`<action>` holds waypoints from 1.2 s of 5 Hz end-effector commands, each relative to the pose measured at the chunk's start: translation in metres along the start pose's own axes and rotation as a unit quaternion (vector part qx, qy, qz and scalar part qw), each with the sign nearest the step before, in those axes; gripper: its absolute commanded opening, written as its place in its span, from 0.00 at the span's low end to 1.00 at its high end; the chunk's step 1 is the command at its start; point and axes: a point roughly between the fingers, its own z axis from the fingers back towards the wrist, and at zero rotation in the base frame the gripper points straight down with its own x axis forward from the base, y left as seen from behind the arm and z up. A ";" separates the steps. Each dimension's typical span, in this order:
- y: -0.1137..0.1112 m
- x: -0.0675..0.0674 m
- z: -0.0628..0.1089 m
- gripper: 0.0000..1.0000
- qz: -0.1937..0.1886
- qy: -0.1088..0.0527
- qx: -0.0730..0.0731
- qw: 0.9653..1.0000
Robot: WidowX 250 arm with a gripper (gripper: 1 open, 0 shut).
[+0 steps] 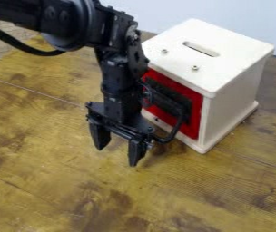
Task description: Close the drawer
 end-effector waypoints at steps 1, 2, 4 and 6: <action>-0.005 0.005 0.034 1.00 0.021 -0.035 0.005 0.999; -0.023 -0.001 0.041 1.00 0.042 -0.032 0.001 0.999; -0.035 0.009 0.038 1.00 0.001 -0.034 -0.006 0.999; -0.031 0.014 0.018 1.00 -0.060 -0.049 -0.012 0.997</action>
